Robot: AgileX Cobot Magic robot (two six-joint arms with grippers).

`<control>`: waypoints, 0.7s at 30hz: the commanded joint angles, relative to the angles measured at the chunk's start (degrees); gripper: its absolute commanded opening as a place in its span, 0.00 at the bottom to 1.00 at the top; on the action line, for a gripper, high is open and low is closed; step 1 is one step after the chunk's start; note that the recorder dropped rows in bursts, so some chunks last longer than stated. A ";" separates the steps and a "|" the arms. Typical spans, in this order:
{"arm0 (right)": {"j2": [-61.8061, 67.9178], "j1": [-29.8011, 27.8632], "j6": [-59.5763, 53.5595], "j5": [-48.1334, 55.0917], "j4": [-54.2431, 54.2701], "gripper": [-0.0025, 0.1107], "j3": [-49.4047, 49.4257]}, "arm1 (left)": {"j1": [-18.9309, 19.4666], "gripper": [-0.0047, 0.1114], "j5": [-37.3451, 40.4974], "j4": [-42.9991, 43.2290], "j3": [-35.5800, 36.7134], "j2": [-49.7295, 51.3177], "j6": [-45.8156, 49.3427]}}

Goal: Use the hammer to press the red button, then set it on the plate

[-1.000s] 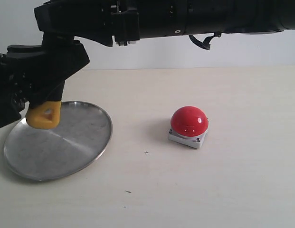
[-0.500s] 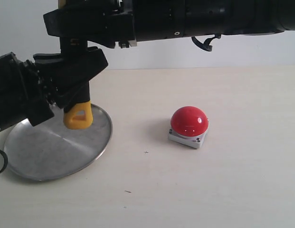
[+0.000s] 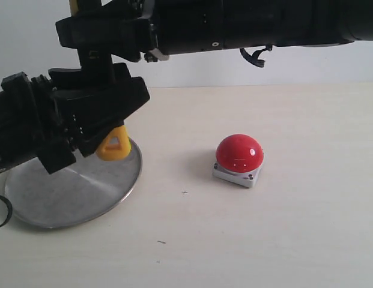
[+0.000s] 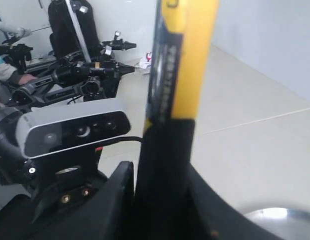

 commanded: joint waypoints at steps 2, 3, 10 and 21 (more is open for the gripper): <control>-1.06 0.01 3.76 -13.01 -0.13 0.02 -0.89 | -0.42 0.70 -1.34 0.80 -0.44 0.06 0.68; -1.37 0.01 4.37 -15.03 -0.64 0.02 -0.89 | -0.42 0.69 0.76 0.80 -0.44 0.06 0.68; -6.91 0.01 12.30 -35.86 -9.30 0.02 -0.89 | 0.86 0.66 16.57 1.62 -0.28 -0.78 0.68; -16.57 0.01 65.76 -41.76 -65.20 0.02 2.29 | 14.14 0.04 18.86 1.80 7.05 -13.09 -1.37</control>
